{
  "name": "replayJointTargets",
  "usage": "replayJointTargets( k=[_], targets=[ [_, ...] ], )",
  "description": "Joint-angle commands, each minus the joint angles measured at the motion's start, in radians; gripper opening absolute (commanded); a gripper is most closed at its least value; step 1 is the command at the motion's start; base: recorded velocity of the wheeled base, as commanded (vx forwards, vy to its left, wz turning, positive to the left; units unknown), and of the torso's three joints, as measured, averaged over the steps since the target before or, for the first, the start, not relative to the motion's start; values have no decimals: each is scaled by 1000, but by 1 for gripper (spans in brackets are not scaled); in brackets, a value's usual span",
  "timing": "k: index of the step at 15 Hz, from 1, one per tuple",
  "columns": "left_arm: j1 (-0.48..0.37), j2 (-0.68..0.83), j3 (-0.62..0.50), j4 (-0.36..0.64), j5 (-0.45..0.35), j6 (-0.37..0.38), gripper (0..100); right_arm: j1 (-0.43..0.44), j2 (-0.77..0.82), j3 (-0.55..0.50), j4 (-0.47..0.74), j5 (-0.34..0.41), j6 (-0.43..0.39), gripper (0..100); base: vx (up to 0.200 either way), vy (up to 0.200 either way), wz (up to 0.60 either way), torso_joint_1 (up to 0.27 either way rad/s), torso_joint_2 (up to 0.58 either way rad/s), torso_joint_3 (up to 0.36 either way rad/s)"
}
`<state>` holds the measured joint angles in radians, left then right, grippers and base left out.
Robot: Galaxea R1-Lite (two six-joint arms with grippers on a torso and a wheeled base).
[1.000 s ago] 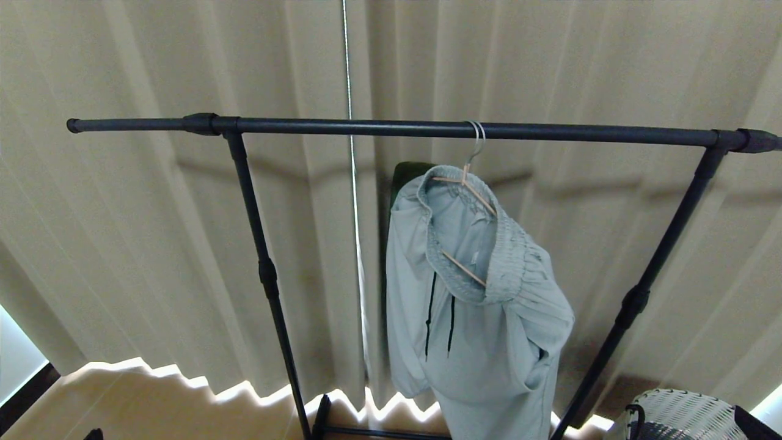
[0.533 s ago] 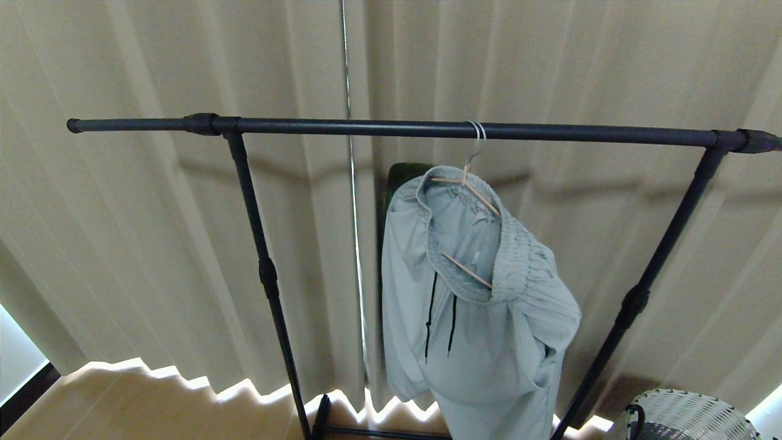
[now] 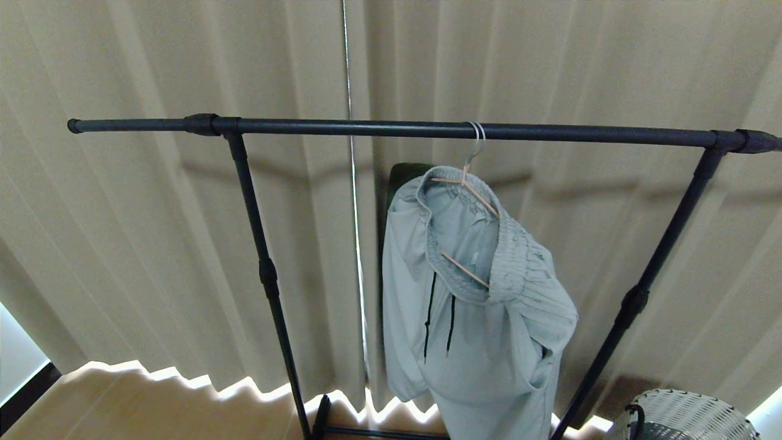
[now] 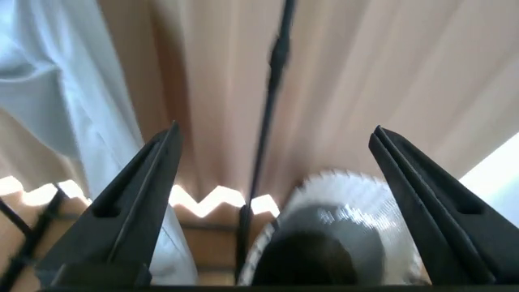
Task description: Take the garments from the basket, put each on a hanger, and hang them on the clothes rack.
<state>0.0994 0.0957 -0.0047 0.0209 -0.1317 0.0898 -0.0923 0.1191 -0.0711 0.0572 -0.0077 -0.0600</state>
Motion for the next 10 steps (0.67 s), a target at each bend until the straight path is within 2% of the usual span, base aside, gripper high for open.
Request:
replayJointTargets(
  k=[1, 3, 4, 5, 7, 8, 9, 10],
  targets=[
    [-13, 2, 0, 1, -3, 4, 100, 3, -30, 59, -57, 12, 2, 100, 0, 0, 0, 0, 0, 0],
    [-27, 1, 0, 1, -3, 2, 100, 10, -29, 71, -77, 20, 2, 100, 0, 0, 0, 0, 0, 0],
    [-69, -7, 0, 1, -6, 1, 100, 11, -29, 71, -77, 25, 3, 100, 0, 0, 0, 0, 0, 0],
    [-148, -25, 0, 1, -6, -2, 100, 10, -29, 71, -79, 52, 3, 100, 0, 0, 0, 0, 0, 0],
    [-139, -28, 0, 1, -2, -7, 100, 13, -29, 71, -116, 94, 0, 100, 0, 0, 0, 0, 0, 0],
    [-138, -31, 0, 1, 1, -16, 100, 43, -35, 71, -128, 95, 0, 100, 0, 0, 0, 0, 0, 0],
    [-136, -31, 0, 1, 1, -16, 100, 121, -118, 71, -122, 109, -18, 100, 0, 0, 0, 0, 0, 0],
    [-135, -34, 0, 1, 1, -16, 100, 98, -119, 71, -131, 137, -40, 100, 0, 0, 0, 0, 0, 0]
  ],
)
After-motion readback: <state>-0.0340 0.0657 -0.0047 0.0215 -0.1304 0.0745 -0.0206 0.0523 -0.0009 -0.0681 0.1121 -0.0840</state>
